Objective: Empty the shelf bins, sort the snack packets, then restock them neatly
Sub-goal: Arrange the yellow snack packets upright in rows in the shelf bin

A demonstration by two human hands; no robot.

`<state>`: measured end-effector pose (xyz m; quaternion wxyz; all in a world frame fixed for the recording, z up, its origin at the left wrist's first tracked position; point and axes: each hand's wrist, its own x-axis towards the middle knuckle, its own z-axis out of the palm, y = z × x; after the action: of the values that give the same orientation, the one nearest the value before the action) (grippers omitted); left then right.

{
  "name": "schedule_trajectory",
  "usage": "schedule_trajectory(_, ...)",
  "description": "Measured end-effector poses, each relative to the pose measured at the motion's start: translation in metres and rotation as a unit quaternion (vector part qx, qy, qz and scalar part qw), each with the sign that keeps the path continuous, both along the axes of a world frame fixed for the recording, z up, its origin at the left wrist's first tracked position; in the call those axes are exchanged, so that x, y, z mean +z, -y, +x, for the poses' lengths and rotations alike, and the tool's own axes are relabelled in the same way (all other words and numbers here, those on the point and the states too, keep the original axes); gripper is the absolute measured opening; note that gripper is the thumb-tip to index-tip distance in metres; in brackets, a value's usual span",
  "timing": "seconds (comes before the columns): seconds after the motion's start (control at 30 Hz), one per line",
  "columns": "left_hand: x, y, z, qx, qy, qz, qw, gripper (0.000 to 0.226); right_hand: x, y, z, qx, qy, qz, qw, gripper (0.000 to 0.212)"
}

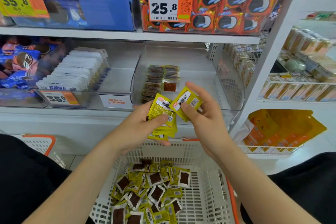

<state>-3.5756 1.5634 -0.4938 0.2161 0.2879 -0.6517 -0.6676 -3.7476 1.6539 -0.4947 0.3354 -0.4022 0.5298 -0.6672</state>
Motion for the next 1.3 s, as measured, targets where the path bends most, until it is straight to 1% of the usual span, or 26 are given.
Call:
schedule_trajectory(0.07,0.0,-0.001,-0.002,-0.001,0.006,-0.011,1.0,0.029,-0.002,0.003,0.001,-0.054,0.029,0.002,0.998,0.029)
schedule_trajectory(0.1,0.0,-0.002,-0.003,-0.001,0.011,-0.017,1.0,0.031,-0.004,0.003,0.001,-0.073,0.031,0.008,0.997,0.023)
schedule_trajectory(0.17,0.001,-0.003,-0.004,-0.001,0.016,-0.023,1.0,0.033,-0.007,0.003,0.002,-0.081,0.009,0.029,0.996,0.025)
schedule_trajectory(0.23,0.001,-0.005,-0.005,0.006,0.016,-0.03,0.999,0.034,-0.006,0.002,0.002,-0.06,-0.017,0.043,0.997,0.038)
schedule_trajectory(0.27,0.001,-0.005,-0.005,0.013,0.014,-0.032,0.999,0.034,-0.007,0.002,0.001,-0.047,-0.048,0.046,0.997,0.044)
schedule_trajectory(0.3,0.002,-0.005,-0.005,0.022,0.011,-0.032,0.999,0.034,-0.009,0.003,-0.002,-0.04,-0.105,0.048,0.992,0.045)
schedule_trajectory(0.37,0.004,-0.005,-0.005,0.027,0.011,-0.032,0.999,0.034,-0.015,0.007,-0.007,-0.041,-0.224,0.07,0.971,0.036)
schedule_trajectory(0.4,0.005,-0.005,-0.005,0.022,0.015,-0.032,0.999,0.034,-0.016,0.008,-0.008,-0.037,-0.253,0.083,0.963,0.033)
schedule_trajectory(0.43,0.006,-0.005,-0.004,0.017,0.019,-0.031,0.999,0.033,-0.017,0.009,-0.009,-0.022,-0.254,0.092,0.963,0.031)
schedule_trajectory(0.5,0.006,-0.005,-0.004,0.002,0.022,-0.024,0.999,0.032,-0.015,0.009,-0.009,0.04,-0.23,0.088,0.968,0.031)
schedule_trajectory(0.57,0.006,-0.006,-0.003,-0.021,0.016,-0.006,1.0,0.035,-0.014,0.009,-0.009,0.073,-0.244,0.077,0.964,0.034)
schedule_trajectory(0.63,0.005,-0.005,-0.003,-0.034,0.007,0.006,0.999,0.041,-0.014,0.01,-0.01,0.046,-0.25,0.071,0.965,0.031)
schedule_trajectory(0.7,0.005,-0.005,-0.004,-0.02,0.005,0.002,1.0,0.046,-0.015,0.012,-0.008,-0.006,-0.217,0.058,0.974,0.024)
schedule_trajectory(0.8,0.003,-0.005,-0.009,0.044,-0.005,0.011,0.999,0.057,-0.011,0.011,-0.006,-0.086,-0.144,0.016,0.986,0.016)
schedule_trajectory(0.87,0.002,-0.006,-0.013,0.089,-0.005,0.002,0.996,0.061,-0.006,0.011,-0.005,-0.125,-0.061,0.02,0.99,0.017)
schedule_trajectory(0.9,0.002,-0.007,-0.015,0.106,-0.002,-0.006,0.994,0.058,-0.004,0.009,-0.003,-0.124,-0.011,0.037,0.992,0.018)
schedule_trajectory(0.97,0.004,-0.008,-0.018,0.129,0.002,-0.016,0.992,0.044,-0.002,0.007,0.001,-0.076,0.083,0.081,0.99,0.022)
schedule_trajectory(1.03,0.007,-0.007,-0.018,0.123,0.01,-0.025,0.992,0.032,-0.003,0.005,0.007,-0.031,0.122,0.114,0.985,0.026)
schedule_trajectory(1.1,0.011,-0.006,-0.017,0.105,0.016,-0.036,0.994,0.023,-0.004,0.002,0.013,-0.031,0.113,0.121,0.986,0.027)
schedule_trajectory(1.17,0.012,-0.006,-0.015,0.096,0.017,-0.041,0.994,0.019,-0.002,0.0,0.016,-0.012,0.089,0.123,0.988,0.027)
schedule_trajectory(1.23,0.012,-0.006,-0.013,0.08,0.014,-0.042,0.996,0.023,0.002,-0.001,0.016,0.019,0.031,0.119,0.992,0.025)
schedule_trajectory(1.3,0.013,-0.005,-0.011,0.049,-0.002,-0.027,0.998,0.033,0.003,0.0,0.013,0.012,-0.039,0.1,0.994,0.021)
